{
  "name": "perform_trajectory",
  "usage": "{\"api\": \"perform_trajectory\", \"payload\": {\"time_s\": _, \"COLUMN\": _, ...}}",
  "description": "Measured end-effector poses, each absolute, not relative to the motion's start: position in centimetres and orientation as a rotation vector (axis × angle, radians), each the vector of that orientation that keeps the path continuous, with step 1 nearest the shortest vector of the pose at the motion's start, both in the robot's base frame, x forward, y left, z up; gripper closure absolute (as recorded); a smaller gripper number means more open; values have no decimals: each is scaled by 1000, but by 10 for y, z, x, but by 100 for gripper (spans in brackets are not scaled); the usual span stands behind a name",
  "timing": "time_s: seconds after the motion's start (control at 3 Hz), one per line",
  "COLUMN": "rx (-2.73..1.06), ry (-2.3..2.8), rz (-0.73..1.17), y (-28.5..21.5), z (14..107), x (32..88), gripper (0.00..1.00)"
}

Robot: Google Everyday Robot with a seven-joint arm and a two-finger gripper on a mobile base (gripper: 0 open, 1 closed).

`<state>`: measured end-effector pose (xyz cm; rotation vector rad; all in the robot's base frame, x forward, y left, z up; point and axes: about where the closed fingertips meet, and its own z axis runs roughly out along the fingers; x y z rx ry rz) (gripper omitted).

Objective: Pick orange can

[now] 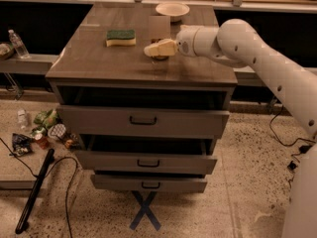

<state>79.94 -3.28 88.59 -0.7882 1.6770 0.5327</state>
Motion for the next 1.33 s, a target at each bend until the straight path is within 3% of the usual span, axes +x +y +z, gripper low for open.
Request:
{"api": "perform_trajectory", "payload": {"time_s": 0.33, "rx": -805, "ry": 1634, "rz": 543, "y": -24, "z": 891, "x": 820, "gripper": 18}}
{"api": "perform_trajectory", "payload": {"time_s": 1.33, "rx": -817, "ry": 1521, "rz": 648, "y": -11, "z": 968, "x": 817, "gripper": 88}}
